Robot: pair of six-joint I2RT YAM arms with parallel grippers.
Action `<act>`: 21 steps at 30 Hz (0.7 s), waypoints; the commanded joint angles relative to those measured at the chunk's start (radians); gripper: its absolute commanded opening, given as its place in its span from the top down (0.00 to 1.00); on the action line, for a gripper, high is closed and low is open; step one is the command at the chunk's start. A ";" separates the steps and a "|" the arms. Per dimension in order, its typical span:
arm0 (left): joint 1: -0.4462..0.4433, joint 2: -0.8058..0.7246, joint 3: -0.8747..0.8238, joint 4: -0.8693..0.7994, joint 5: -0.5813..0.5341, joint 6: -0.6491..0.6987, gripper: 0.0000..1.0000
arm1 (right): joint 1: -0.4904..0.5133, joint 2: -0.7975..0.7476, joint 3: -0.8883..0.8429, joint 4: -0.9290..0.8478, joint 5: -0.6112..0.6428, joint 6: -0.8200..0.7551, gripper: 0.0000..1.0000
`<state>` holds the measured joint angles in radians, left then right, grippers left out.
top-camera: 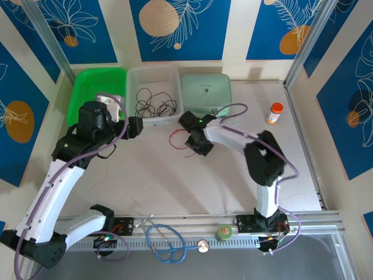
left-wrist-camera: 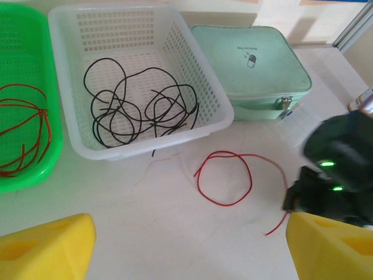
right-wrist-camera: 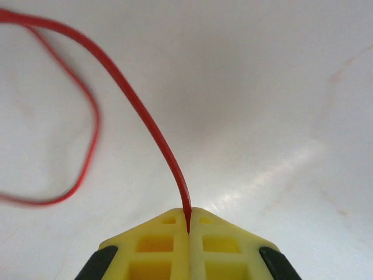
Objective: Untangle the cables
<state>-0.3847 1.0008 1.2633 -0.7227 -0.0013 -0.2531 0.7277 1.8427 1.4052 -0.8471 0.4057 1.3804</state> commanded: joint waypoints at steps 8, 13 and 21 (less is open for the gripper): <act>-0.008 -0.057 0.074 -0.074 0.055 -0.004 0.19 | 0.064 -0.601 -0.226 0.210 0.115 -0.463 1.00; -0.009 -0.080 0.031 0.020 0.328 0.043 0.19 | 0.048 -0.757 -0.222 0.210 -0.053 -0.687 1.00; -0.052 -0.125 -0.118 0.250 0.691 0.181 0.11 | -0.033 -0.820 -0.089 0.137 -0.388 -0.941 1.00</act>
<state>-0.4129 0.8951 1.1927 -0.5938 0.4889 -0.1543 0.7185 1.0393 1.2640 -0.6907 0.1970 0.5816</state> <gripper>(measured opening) 0.877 0.048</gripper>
